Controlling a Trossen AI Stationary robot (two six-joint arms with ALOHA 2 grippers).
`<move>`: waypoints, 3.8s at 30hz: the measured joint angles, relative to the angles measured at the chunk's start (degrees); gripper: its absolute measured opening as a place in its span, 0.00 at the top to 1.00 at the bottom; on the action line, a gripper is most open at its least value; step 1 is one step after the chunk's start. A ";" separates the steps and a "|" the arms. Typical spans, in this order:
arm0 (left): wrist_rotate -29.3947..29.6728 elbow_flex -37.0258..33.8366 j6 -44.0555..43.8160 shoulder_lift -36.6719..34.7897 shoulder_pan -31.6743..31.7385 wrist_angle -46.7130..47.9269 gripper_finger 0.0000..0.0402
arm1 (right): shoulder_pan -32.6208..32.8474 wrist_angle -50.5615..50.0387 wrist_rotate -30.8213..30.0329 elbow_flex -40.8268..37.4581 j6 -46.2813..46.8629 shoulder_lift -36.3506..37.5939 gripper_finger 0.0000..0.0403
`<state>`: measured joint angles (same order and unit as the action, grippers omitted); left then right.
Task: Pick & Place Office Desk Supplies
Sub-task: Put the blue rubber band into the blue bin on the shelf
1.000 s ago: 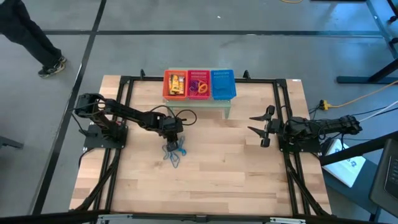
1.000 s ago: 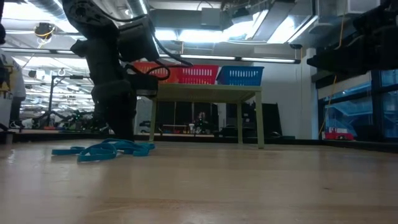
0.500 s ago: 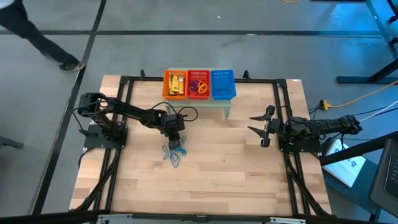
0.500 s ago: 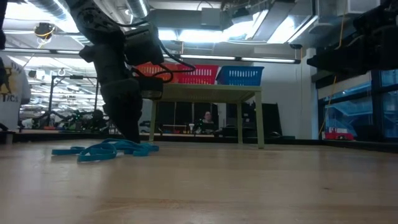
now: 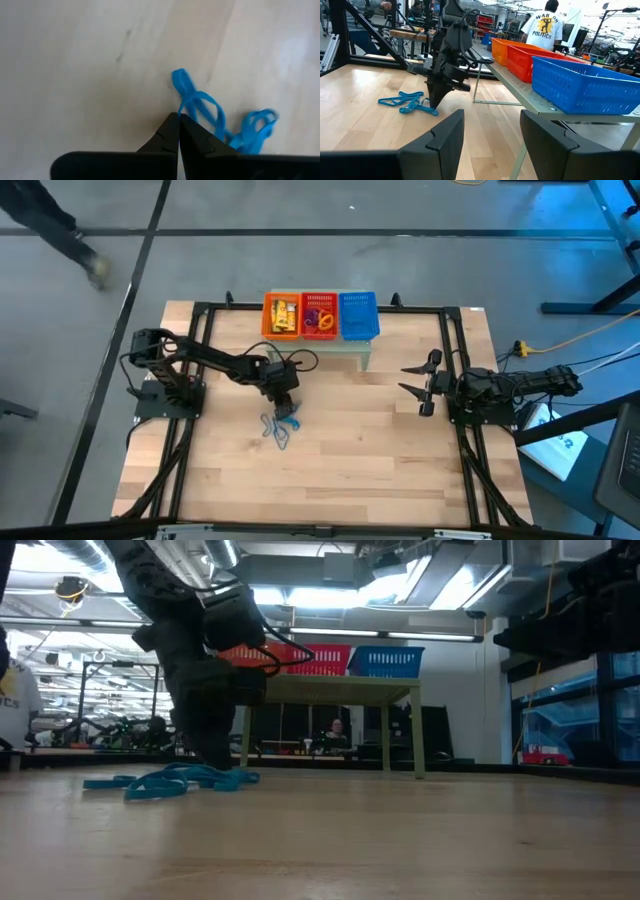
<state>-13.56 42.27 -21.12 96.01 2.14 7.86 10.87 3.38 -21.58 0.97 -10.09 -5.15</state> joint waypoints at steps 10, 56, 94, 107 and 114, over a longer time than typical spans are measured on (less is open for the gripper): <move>-4.03 2.33 -6.61 -6.34 2.09 -14.97 1.00 | 0.00 0.00 0.02 0.00 -0.02 0.00 0.52; -8.69 52.32 20.33 14.99 23.36 -6.18 0.99 | -0.01 0.00 0.00 0.00 0.02 0.02 0.52; -6.17 57.64 18.93 2.66 22.40 -8.95 0.57 | 0.00 0.00 0.12 0.00 -0.20 0.02 0.52; 8.88 58.87 22.73 -18.98 12.69 18.33 0.57 | 0.00 0.00 0.00 0.00 -0.17 0.02 0.52; 23.18 54.16 16.35 -24.32 -2.80 35.30 0.57 | -0.02 0.00 0.00 0.00 -0.15 0.02 0.52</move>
<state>9.63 96.43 -4.77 71.70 -0.66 43.16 10.86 3.38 -21.58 0.97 -10.24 -5.13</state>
